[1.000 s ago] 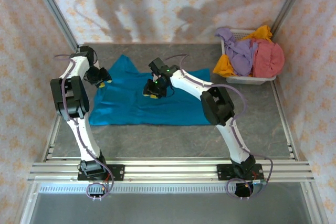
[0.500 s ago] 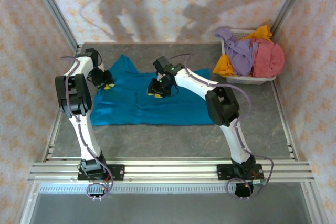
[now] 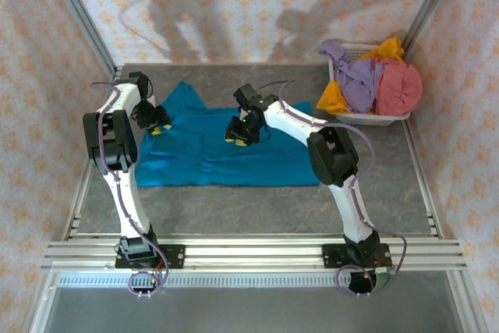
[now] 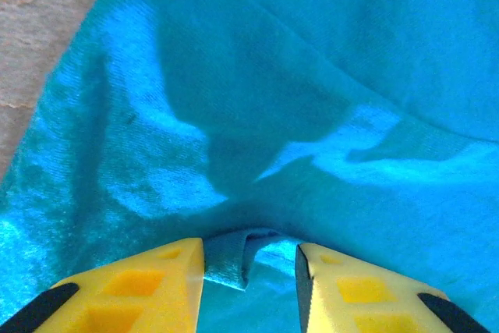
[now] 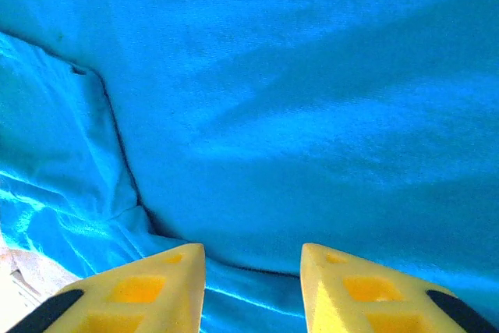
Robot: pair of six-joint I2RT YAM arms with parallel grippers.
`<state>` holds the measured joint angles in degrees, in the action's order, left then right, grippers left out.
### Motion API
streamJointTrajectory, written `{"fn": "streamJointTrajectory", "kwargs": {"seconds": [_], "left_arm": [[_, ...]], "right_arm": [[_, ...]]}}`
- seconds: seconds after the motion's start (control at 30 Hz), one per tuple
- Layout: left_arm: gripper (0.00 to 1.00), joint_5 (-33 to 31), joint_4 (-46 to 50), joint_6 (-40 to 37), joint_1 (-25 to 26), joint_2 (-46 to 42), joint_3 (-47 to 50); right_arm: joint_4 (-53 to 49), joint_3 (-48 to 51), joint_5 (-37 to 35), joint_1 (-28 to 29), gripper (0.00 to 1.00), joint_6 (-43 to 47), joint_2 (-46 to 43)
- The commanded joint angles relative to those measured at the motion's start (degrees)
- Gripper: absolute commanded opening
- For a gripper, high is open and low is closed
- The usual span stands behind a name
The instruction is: Fold and stack the t-shirts
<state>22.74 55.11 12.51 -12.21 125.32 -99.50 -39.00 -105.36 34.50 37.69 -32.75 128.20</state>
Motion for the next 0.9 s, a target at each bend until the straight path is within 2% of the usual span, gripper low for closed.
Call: {"fn": "streamJointTrajectory", "kwargs": {"seconds": [0.0, 0.27, 0.37, 0.47, 0.63, 0.73, 0.87], "left_arm": [[0.32, -2.9, 1.6, -1.1, 0.5, 0.6, -0.8], [0.17, -3.2, 1.5, -0.9, 0.6, 1.0, -1.0], [0.16, -3.1, 2.0, -1.2, 0.7, 1.1, -1.3], [0.22, -3.6, 3.3, -1.9, 0.9, 1.7, -1.8], [0.20, -4.0, 3.3, -2.0, 1.1, 2.2, -1.0], [0.14, -3.7, 3.0, -1.5, 1.2, 2.2, -0.8], [0.01, -3.1, 2.1, -0.7, 1.2, 0.8, -0.6]], "right_arm": [[-0.6, 0.9, -0.1, -0.1, 0.37, 0.8, -3.5], [-0.4, 2.5, -0.2, -0.5, 0.37, 0.8, -4.5], [0.0, 3.3, -0.2, -0.8, 0.37, 0.8, -5.1], [0.2, 4.1, -0.2, -1.0, 0.37, 0.7, -5.5], [0.7, 5.1, -0.2, -1.0, 0.37, 0.3, -6.0], [1.0, 5.3, -0.2, -1.1, 0.37, 0.1, -6.4], [0.9, 5.7, -0.3, -1.1, 0.37, 0.1, -6.9]]}}
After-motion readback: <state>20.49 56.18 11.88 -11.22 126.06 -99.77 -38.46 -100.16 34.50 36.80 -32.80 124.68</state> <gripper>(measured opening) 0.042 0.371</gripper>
